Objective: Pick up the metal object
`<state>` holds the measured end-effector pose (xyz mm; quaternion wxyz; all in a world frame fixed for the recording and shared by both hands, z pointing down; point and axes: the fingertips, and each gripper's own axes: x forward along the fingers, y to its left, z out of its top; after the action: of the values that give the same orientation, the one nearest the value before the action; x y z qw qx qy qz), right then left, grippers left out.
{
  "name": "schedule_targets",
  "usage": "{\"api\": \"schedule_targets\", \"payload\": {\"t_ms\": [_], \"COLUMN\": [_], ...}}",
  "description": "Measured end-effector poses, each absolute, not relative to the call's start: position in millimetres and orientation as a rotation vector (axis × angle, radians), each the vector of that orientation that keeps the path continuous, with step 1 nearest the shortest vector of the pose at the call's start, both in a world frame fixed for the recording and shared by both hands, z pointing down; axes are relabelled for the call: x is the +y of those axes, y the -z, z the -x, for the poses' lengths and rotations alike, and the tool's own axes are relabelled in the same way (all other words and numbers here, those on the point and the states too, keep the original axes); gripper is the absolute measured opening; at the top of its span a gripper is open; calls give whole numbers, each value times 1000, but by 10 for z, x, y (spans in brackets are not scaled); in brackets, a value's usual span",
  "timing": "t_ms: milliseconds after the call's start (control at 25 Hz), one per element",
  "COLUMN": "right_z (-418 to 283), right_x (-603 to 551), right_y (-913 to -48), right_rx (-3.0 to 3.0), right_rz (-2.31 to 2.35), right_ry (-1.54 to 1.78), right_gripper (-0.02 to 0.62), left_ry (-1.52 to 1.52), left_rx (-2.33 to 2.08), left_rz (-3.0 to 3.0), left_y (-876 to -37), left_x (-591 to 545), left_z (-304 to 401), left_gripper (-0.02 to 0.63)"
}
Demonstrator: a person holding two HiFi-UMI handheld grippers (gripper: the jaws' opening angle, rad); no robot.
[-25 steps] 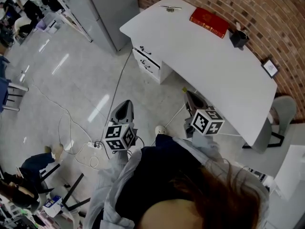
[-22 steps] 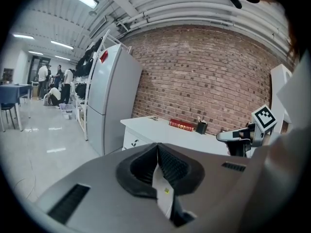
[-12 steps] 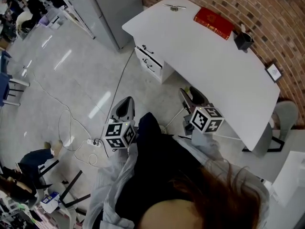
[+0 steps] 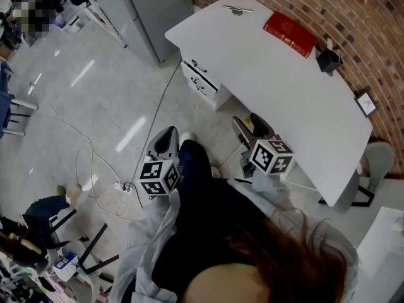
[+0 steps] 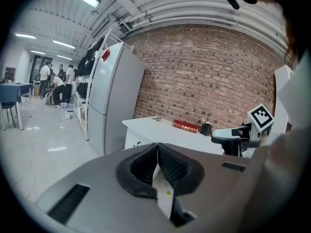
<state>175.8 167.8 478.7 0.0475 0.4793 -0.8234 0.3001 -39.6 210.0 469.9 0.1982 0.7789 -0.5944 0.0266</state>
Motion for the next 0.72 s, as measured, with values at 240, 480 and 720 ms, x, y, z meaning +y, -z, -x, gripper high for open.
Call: {"api": "schedule_targets", "payload": {"t_ms": [240,480,720], "right_z": [-1584,-1408,-1253], "right_x": [1313,859,434], "right_y": [-4816,-4784,-4705], "right_rx": [-2494,-2469,-2460], "right_rz": [-1471,-1480,-1515], "right_ry": [-948,-962,-960], "right_gripper": [308,308,308], "left_ry": [-94,-98,-96], "left_rx": [-1628,-1593,-1572], "left_rz": [-2199,-2204,-2225], "left_y": [-4704,-4671,-4602], "left_x": [1633,1111,658], "left_z": [526,680,854], "left_gripper": [17,17,17]}}
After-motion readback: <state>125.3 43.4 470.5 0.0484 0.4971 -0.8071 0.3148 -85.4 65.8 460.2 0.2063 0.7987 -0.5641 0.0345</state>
